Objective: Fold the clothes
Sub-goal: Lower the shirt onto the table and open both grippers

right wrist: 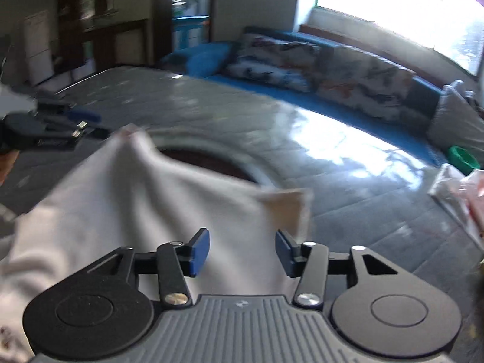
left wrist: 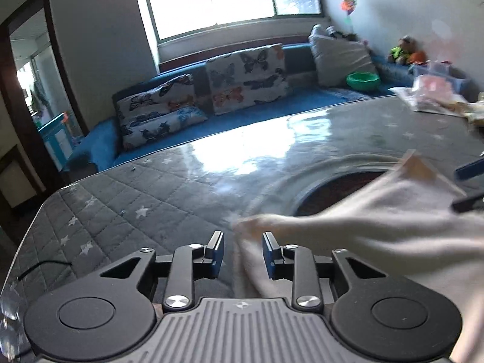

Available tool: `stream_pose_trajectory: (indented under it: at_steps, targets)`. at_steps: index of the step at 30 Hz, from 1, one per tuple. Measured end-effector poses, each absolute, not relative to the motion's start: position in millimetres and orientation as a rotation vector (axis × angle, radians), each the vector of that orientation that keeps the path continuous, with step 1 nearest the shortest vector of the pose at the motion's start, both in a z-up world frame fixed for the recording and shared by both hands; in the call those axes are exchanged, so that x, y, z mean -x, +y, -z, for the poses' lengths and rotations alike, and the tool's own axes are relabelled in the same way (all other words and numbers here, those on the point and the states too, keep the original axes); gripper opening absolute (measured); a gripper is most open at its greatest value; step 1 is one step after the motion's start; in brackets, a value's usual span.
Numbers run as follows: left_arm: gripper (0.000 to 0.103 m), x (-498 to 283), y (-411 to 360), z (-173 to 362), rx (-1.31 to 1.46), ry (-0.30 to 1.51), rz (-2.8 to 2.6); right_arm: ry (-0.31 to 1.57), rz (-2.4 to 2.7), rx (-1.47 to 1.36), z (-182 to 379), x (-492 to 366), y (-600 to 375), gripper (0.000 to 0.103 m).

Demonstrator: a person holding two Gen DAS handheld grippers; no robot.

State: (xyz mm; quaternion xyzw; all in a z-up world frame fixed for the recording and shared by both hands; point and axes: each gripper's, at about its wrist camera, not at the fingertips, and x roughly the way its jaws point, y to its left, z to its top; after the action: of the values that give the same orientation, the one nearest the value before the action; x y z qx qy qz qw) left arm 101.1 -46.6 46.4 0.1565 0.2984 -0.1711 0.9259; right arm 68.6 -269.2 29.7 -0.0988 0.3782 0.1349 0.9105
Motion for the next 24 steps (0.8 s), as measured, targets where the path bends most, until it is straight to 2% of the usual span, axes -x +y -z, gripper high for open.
stream_pose_trajectory:
  at_steps: [3, 6, 9, 10, 11, 13, 16, 24]
  targets:
    - [0.033, -58, -38, -53, -0.318, 0.593, 0.383, 0.808, -0.333, 0.252, -26, -41, -249, 0.058]
    - [0.041, -22, -15, -53, -0.275, 0.618, 0.356, 0.824, -0.354, 0.278, -21, -17, -235, 0.069]
    - [0.046, 14, 15, -48, -0.24, 0.637, 0.254, 0.819, -0.367, 0.296, -20, 11, -225, 0.075]
    - [0.046, 24, 25, -47, -0.227, 0.641, 0.217, 0.812, -0.365, 0.299, -20, 19, -222, 0.084]
    - [0.048, 35, 36, -47, -0.209, 0.644, 0.174, 0.803, -0.364, 0.299, -20, 27, -220, 0.088]
    - [0.051, 56, 61, -46, -0.154, 0.651, 0.082, 0.788, -0.365, 0.304, -21, 41, -216, 0.089]
    - [0.057, 78, 89, -41, -0.122, 0.665, -0.031, 0.776, -0.352, 0.282, -22, 56, -215, 0.1]
    - [0.057, 104, 126, -28, -0.043, 0.698, -0.121, 0.778, -0.307, 0.213, -16, 70, -215, 0.103]
